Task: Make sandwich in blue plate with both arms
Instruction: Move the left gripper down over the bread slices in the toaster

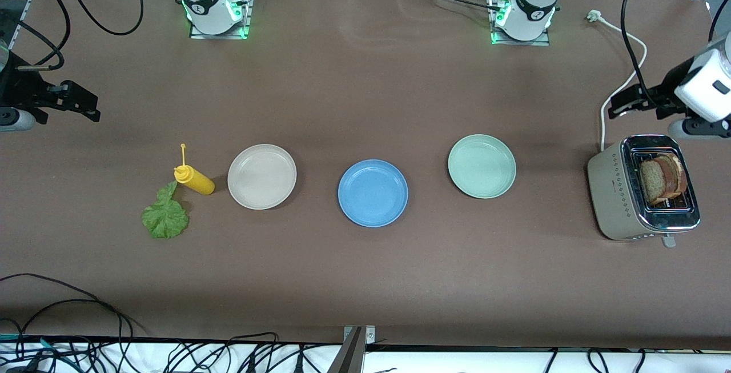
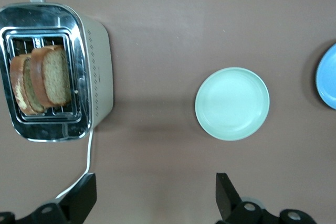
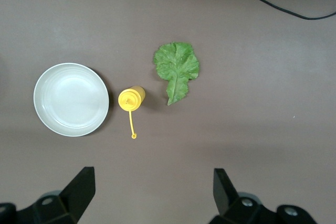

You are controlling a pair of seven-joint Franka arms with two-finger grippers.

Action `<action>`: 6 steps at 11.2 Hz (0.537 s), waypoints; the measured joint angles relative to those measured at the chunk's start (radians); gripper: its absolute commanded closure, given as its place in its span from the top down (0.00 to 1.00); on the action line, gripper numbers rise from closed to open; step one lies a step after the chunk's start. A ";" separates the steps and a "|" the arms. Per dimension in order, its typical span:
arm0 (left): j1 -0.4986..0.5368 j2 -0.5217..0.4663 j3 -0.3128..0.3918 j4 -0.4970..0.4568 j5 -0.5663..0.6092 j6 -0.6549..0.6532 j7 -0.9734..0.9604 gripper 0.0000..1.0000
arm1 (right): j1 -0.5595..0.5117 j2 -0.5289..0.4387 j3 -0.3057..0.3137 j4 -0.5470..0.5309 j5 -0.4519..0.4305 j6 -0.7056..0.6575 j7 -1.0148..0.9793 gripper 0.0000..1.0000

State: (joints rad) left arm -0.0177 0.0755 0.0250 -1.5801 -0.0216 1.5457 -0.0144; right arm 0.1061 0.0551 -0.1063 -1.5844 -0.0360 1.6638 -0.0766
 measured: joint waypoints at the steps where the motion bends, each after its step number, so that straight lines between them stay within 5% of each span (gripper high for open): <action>1: 0.000 0.021 0.015 0.008 0.000 0.017 0.000 1.00 | 0.000 0.000 0.000 0.000 0.000 0.000 0.000 1.00; 6: 0.004 0.108 0.078 0.033 0.000 0.065 0.000 1.00 | 0.000 0.000 0.000 0.000 0.000 0.000 0.000 1.00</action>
State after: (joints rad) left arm -0.0133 0.1830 0.1026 -1.5469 -0.0216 1.6111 -0.0144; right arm 0.1062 0.0553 -0.1063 -1.5844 -0.0360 1.6634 -0.0765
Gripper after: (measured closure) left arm 0.000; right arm 0.000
